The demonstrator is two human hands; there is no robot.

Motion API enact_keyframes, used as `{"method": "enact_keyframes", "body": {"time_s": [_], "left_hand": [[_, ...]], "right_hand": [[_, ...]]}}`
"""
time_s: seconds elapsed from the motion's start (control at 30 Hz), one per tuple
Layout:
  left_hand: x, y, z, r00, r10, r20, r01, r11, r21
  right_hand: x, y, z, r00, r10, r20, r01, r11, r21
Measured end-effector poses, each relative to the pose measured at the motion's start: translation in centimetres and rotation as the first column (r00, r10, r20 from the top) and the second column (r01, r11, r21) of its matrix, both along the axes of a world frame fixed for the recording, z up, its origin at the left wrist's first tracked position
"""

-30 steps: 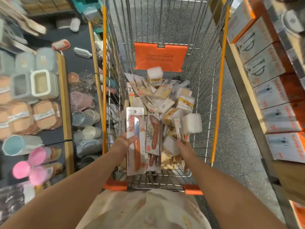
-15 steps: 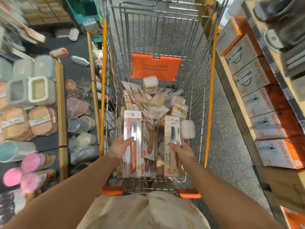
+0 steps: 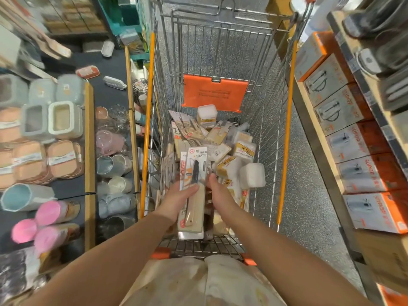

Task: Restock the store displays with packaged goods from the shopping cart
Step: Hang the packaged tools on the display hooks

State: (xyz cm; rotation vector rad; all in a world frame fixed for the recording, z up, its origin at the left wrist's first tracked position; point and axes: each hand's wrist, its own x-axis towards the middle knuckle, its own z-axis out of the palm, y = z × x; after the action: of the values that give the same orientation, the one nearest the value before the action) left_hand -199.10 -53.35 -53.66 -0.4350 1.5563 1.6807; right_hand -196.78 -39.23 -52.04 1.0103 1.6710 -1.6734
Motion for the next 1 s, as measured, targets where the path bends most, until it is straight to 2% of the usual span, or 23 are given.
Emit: {"method": "enact_keyframes", "body": {"time_s": [0.1,0.23,0.37,0.57,0.73,1.0], "left_hand": [[0.2,-0.8,-1.0,1.0,0.024,-0.019,-0.026,0.99,-0.136],[0.3,-2.2,-2.6,0.999,0.033,-0.013,-0.035,0.974,-0.223],[0.2,-3.3,-3.4,1.0,0.012,-0.014,-0.016,0.946,-0.324],[0.2,-3.4,-3.0,1.0,-0.026,-0.006,0.022,0.934,-0.356],[-0.1,-3.2,-3.1,0.998,-0.007,0.061,0.027,0.938,-0.345],[-0.2,-3.5,-4.4,1.0,0.0,0.003,0.001,0.965,-0.264]], "right_hand": [[0.5,0.6,-0.9,1.0,0.01,-0.01,-0.01,1.0,0.007],[2.7,3.1,-3.4,0.979,-0.184,0.085,0.177,0.981,0.084],[5.6,4.1,-6.1,0.976,-0.038,0.215,0.015,0.994,0.107],[7.9,2.0,-9.4,0.97,0.143,0.196,-0.179,0.967,0.181],[7.9,2.1,-8.9,0.962,0.23,0.149,-0.264,0.921,0.287],[9.0,4.2,-3.8,0.985,0.173,0.021,-0.167,0.903,0.396]]}}
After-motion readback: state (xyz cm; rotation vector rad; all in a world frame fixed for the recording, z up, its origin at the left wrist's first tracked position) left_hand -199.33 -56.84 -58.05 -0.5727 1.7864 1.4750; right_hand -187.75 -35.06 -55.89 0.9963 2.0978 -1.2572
